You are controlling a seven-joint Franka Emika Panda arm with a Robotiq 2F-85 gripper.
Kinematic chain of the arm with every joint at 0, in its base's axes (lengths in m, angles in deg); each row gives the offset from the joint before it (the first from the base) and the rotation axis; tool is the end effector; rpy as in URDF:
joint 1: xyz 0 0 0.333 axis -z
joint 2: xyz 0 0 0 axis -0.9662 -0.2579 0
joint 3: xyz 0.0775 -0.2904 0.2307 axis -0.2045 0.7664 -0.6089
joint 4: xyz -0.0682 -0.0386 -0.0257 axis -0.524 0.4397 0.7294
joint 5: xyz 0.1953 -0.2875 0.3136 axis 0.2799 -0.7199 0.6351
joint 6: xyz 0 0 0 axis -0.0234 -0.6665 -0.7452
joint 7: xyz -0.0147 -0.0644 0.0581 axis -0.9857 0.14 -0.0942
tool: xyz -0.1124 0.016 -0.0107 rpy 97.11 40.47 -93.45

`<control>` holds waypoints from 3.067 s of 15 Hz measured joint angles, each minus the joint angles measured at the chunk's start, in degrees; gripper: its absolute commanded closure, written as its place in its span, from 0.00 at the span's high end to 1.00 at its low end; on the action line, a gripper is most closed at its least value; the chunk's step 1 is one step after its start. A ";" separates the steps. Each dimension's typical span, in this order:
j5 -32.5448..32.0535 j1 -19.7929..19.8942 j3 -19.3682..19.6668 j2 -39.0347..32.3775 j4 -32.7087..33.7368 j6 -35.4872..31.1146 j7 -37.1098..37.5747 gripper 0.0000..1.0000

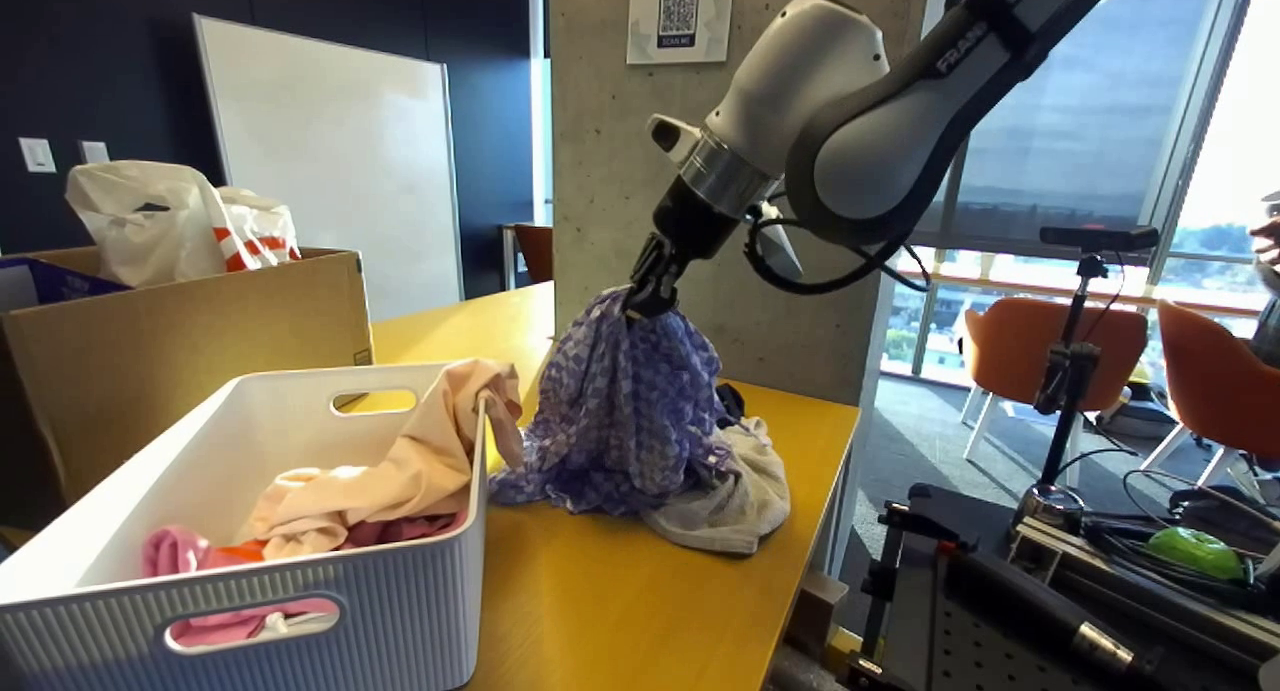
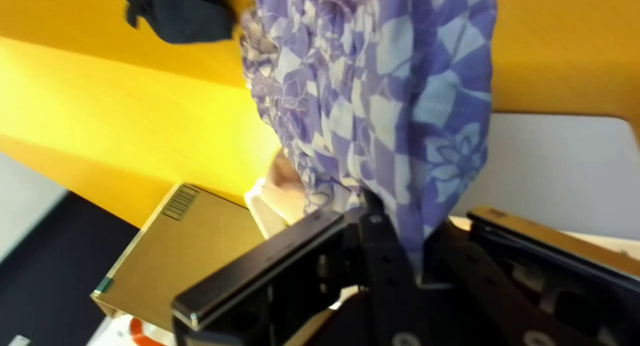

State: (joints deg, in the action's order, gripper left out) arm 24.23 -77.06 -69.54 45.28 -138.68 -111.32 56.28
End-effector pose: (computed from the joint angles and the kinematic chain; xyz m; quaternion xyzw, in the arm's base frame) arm 0.6188 0.0643 0.3508 0.8951 0.3298 0.2878 0.0853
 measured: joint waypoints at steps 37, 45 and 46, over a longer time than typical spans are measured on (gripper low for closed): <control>-4.41 -3.57 -4.79 12.33 29.70 18.52 -8.41 0.01; -7.41 -2.40 -2.74 2.93 37.14 17.81 -6.87 0.01; -7.97 -2.85 -2.87 1.44 39.21 17.92 -6.46 0.01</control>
State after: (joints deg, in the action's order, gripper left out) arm 16.26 -79.91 -72.41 46.72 -99.47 -93.40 49.82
